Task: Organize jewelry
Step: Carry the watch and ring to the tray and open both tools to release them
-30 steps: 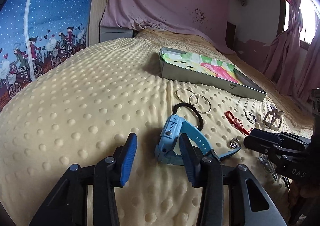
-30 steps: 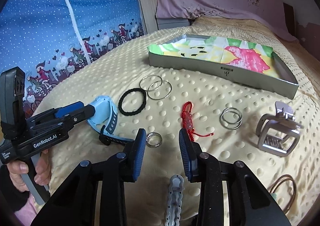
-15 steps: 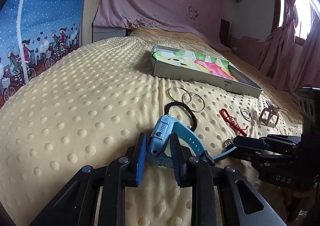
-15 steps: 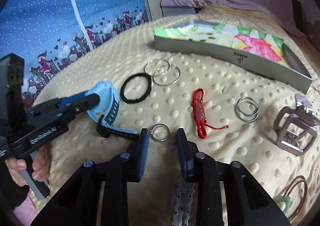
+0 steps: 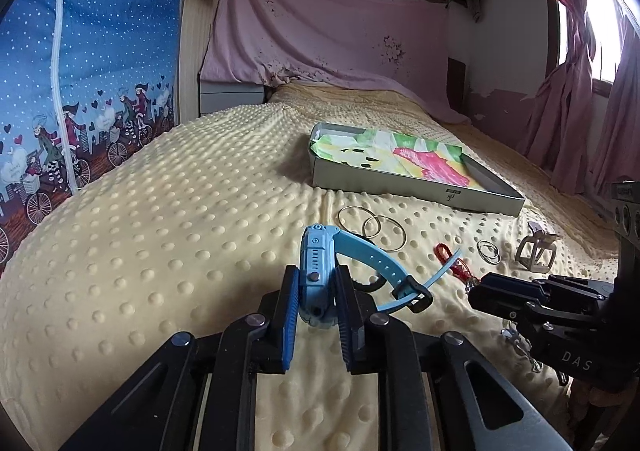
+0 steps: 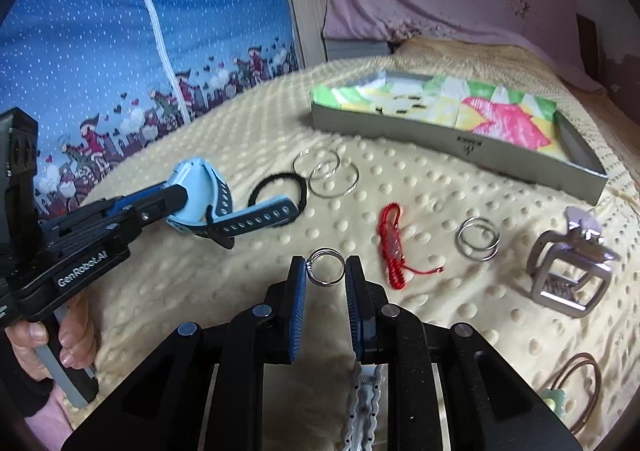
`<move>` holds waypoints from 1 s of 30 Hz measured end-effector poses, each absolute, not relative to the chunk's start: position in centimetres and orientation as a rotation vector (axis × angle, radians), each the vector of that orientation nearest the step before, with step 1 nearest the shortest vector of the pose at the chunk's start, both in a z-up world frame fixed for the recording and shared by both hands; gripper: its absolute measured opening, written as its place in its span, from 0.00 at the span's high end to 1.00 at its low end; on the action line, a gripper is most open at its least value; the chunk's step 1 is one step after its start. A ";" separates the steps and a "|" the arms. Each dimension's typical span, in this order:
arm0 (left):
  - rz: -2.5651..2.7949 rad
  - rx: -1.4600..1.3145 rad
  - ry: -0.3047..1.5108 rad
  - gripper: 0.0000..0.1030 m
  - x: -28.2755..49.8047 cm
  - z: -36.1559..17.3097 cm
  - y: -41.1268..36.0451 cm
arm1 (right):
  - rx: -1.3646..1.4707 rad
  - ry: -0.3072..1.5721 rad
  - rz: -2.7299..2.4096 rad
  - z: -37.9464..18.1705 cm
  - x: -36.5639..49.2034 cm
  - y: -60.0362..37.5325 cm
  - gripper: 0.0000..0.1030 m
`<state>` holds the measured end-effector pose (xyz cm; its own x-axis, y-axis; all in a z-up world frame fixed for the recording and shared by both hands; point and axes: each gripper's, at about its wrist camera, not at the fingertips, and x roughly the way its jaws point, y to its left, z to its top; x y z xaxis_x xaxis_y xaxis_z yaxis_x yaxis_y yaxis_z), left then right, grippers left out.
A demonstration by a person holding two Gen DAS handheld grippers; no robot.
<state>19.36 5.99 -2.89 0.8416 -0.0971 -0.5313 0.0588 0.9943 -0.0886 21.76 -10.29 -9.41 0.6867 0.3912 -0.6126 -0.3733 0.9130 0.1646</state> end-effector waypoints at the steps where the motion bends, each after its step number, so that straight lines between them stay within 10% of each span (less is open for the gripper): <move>1: -0.083 -0.076 0.566 0.84 19.4 -2.8 6.0 | 0.030 0.687 0.428 -9.3 21.8 -10.4 0.83; 30: -0.104 -0.116 0.724 0.84 39.9 -0.9 -4.0 | 0.203 0.792 0.184 -5.9 39.3 -22.0 0.83</move>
